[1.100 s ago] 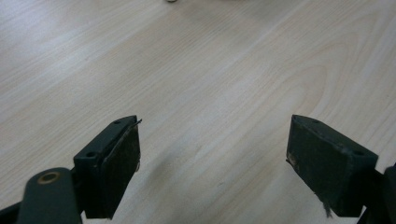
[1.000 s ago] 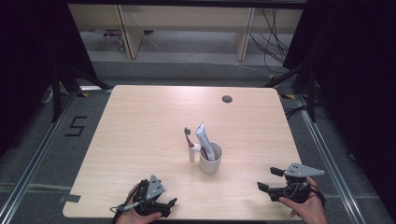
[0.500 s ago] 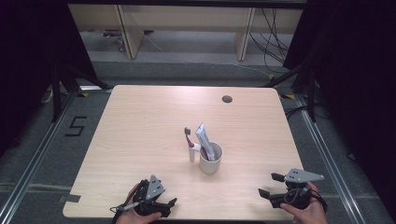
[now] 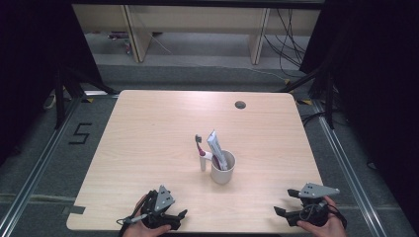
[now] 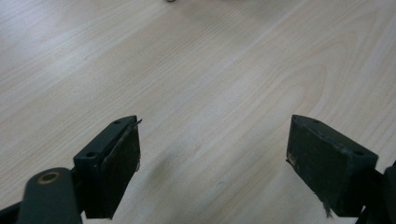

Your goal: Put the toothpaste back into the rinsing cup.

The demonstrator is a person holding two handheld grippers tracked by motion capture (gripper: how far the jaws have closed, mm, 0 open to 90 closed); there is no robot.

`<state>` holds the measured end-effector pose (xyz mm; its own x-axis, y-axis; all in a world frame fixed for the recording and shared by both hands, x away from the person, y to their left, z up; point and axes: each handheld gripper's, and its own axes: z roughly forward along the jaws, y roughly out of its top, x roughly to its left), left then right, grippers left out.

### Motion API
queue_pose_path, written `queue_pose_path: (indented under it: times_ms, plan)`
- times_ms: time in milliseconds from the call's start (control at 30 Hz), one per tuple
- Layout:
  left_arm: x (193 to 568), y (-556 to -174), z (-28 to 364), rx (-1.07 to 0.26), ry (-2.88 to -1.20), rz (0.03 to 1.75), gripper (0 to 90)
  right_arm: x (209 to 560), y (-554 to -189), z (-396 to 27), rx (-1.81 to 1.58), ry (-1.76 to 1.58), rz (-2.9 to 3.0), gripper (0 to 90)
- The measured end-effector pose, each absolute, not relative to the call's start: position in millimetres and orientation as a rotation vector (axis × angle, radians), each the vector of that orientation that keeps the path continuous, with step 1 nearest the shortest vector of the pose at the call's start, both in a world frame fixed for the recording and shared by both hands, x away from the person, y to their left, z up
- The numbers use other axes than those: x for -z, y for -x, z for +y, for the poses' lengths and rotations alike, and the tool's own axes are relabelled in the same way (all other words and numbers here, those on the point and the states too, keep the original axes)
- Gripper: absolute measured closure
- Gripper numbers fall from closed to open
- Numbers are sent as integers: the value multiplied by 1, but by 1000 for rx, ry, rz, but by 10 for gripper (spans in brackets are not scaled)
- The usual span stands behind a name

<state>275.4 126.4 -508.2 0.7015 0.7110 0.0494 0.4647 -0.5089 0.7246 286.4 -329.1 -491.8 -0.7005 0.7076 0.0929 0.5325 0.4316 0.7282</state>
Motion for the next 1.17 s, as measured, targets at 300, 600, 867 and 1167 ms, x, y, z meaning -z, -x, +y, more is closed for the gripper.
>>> queue_pose_path:
  times_ms: [300, 600, 867, 1167]
  plan:
    - [508, -275, 126, -448, -2199, 893, 173, 493, -281, -328, -1117, -1110, 2471, 167]
    - [508, -275, 126, -448, -2201, 891, 173, 493, -279, -329, -1113, -1113, 2486, 167]
    - [509, -275, 126, -443, -2198, 890, 173, 494, -280, -330, -1111, -1097, 2476, 167]
    - [509, -276, 126, -449, -2202, 893, 172, 494, -283, -331, -1108, -1055, 2468, 167]
